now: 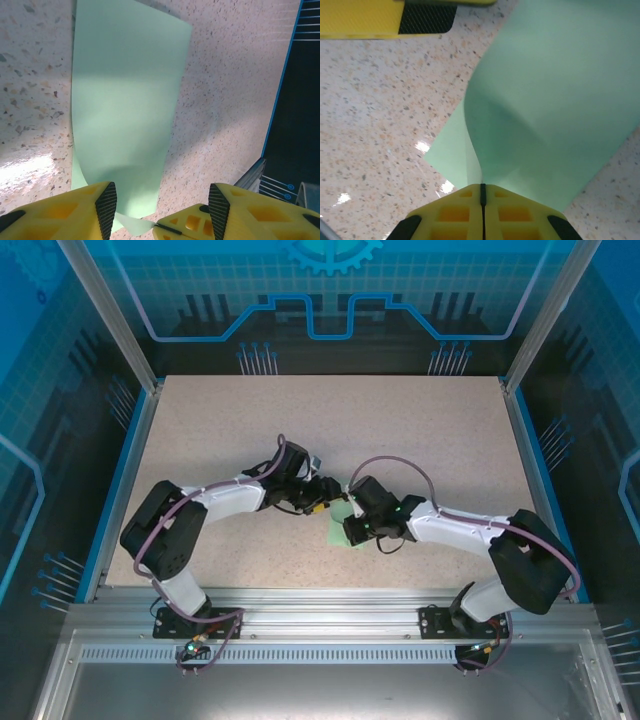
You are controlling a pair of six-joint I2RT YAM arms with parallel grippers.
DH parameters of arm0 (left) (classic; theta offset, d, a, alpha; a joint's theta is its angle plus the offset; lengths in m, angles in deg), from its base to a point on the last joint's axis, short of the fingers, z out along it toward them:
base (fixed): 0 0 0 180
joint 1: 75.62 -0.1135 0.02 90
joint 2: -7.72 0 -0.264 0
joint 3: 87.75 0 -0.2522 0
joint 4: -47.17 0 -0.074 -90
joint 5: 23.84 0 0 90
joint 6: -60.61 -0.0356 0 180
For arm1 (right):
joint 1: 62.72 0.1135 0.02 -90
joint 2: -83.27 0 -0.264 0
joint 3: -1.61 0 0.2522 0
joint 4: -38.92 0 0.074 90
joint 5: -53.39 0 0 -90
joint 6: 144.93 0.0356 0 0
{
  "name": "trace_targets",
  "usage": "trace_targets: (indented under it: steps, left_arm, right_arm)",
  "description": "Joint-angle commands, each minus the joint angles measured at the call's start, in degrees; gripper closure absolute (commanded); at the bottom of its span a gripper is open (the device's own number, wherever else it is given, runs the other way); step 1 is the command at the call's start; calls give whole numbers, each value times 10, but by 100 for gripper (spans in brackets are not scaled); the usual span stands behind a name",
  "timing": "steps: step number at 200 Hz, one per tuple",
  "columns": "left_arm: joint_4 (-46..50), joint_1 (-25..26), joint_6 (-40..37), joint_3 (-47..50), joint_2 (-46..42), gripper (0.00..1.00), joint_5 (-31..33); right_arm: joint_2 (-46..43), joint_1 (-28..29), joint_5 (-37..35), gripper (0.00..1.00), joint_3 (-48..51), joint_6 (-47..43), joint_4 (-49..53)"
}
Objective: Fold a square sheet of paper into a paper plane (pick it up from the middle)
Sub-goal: Fold the triangle a second time at the center of the table.
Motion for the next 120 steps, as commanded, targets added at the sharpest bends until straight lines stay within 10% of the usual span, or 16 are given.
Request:
trace_targets:
  steps: [1,50,120]
  left_arm:
    - [18,-3,-8,14,-19,46,18]
    - [16,3,-23,50,-55,69,25]
    - [-4,49,-23,63,-65,72,26]
  right_arm:
    - [-8,-22,78,94,6,-29,-36]
    - [13,-87,152,95,-3,-72,-12]
    - [34,-138,154,94,-12,-101,38]
